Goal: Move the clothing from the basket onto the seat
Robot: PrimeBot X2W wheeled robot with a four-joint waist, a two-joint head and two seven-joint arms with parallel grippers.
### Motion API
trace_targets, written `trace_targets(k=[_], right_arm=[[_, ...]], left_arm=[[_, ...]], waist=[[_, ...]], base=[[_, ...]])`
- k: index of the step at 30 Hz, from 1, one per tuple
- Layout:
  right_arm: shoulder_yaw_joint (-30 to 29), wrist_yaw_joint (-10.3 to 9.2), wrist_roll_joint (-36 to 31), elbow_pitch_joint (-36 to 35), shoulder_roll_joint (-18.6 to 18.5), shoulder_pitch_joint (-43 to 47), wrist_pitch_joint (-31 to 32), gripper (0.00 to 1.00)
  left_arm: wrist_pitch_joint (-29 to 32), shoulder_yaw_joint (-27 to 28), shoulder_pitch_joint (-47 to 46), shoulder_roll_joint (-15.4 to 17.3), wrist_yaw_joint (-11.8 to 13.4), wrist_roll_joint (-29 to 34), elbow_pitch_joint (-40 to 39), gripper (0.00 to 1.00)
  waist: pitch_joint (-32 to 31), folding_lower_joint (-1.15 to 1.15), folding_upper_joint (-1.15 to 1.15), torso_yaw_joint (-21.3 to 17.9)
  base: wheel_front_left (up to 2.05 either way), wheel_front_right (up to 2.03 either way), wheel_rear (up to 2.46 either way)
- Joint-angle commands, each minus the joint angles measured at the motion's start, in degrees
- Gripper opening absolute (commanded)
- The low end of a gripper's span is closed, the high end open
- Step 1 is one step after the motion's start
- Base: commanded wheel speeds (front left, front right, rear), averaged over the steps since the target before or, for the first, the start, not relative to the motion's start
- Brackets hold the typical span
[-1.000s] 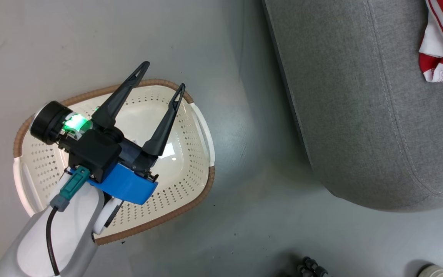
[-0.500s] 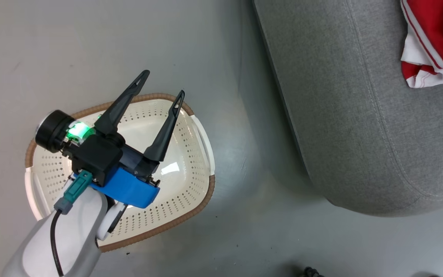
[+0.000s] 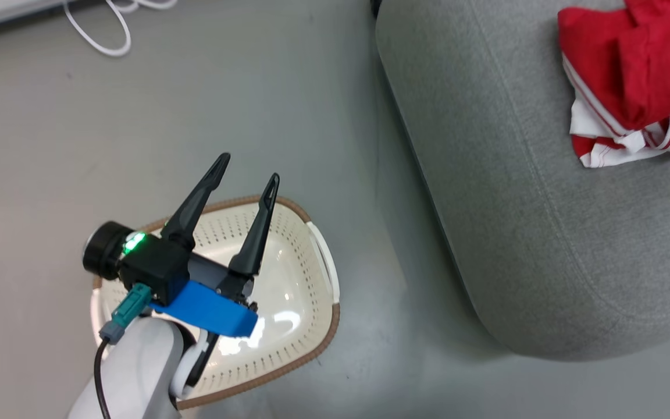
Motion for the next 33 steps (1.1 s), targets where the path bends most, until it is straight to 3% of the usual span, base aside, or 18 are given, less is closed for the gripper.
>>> trace_targets(k=[1, 16, 33], right_arm=[[0.6, -0.01, 0.5, -1.9, 0.1, 2.6, 0.3, 1.00], [3.9, 0.00, 2.4, -23.5, 7.4, 24.5, 4.4, 1.00], [5.0, 0.00, 0.4, -28.8, 16.8, 37.5, 3.8, 1.00]], left_arm=[[-0.3, 1.0, 1.5, -0.8, -0.4, -0.2, 0.3, 1.00], [-0.2, 13.5, 14.2, -7.1, -1.3, 1.4, 2.2, 1.00], [-0.2, 25.4, 21.8, -10.7, -1.4, 3.9, 3.0, 1.00]], waist=[[-4.8, 0.00, 0.00, 1.3], [-18.5, 0.00, 0.00, 7.9], [-24.0, 0.00, 0.00, 14.1]], base=[[0.00, 0.00, 0.00], [0.00, 0.00, 0.00], [0.00, 0.00, 0.00]])
